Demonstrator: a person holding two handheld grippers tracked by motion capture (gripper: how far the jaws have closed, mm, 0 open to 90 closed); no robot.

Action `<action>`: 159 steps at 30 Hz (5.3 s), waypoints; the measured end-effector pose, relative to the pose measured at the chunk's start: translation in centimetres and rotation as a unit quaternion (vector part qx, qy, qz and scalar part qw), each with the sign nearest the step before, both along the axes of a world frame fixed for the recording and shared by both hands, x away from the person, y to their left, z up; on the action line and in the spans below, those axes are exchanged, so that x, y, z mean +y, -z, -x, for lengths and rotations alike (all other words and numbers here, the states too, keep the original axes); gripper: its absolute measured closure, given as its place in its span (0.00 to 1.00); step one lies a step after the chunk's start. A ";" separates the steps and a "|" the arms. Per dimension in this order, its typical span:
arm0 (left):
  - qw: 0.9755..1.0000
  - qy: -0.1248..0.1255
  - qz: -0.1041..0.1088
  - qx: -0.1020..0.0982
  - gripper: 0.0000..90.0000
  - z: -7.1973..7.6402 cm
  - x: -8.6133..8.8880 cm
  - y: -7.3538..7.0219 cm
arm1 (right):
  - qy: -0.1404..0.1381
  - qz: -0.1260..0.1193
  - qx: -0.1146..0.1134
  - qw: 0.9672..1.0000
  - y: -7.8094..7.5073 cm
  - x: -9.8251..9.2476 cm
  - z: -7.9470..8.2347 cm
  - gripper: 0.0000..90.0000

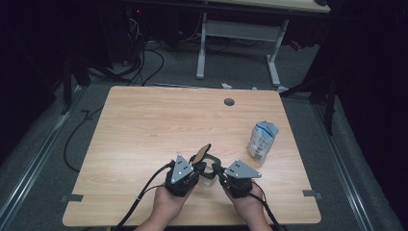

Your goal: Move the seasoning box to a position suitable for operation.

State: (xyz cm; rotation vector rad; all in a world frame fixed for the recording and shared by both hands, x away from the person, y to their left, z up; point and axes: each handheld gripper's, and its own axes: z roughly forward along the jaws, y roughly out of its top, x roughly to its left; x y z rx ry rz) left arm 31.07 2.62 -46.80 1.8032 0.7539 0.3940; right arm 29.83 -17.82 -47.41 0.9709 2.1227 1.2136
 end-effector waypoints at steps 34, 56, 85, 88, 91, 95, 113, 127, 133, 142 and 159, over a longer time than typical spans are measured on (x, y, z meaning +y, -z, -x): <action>0.999 -0.032 0.008 0.000 1.00 -2.9 2.4 0.0 | -0.004 -0.032 -0.004 0.999 1.1 -0.2 -0.5 1.00; 1.000 -0.012 0.008 -0.013 0.99 -2.7 3.1 -0.7 | 0.004 -0.038 -0.019 0.999 -0.2 -0.5 -0.2 0.89; 0.995 -0.075 -0.051 0.045 0.67 -1.3 14.8 4.5 | 0.186 -0.006 0.006 0.983 1.2 -14.4 -0.5 0.62; 0.995 -0.072 -0.047 0.046 0.65 -1.3 14.8 4.5 | 0.195 -0.014 0.007 0.981 0.8 -15.1 -1.7 0.61; 0.995 -0.070 -0.043 0.050 0.62 -1.3 14.9 4.6 | 0.196 -0.020 0.015 0.980 0.5 -15.5 -3.2 0.61; 0.995 -0.072 -0.043 0.050 0.61 -1.3 15.0 4.7 | 0.189 -0.022 0.019 0.982 0.7 -15.5 -4.4 0.65; 0.996 -0.062 -0.034 0.045 0.59 -1.3 14.3 4.7 | 0.170 -0.023 0.001 0.985 1.1 -14.8 -5.4 0.86; 0.995 -0.083 -0.021 0.043 0.59 -1.2 15.2 4.6 | 0.170 -0.019 0.000 0.985 1.0 -14.3 -5.2 0.92; 0.996 -0.082 -0.011 0.044 0.59 -1.0 15.6 4.5 | 0.168 -0.019 -0.010 0.985 1.2 -14.0 -4.8 0.93; 0.997 -0.066 -0.022 0.042 0.57 -0.9 14.9 4.6 | 0.163 -0.016 -0.002 0.987 1.0 -14.1 -4.7 0.94; 0.997 -0.059 -0.013 0.041 0.55 -0.9 15.0 4.7 | 0.154 -0.035 0.006 0.987 1.1 -14.3 -4.8 0.95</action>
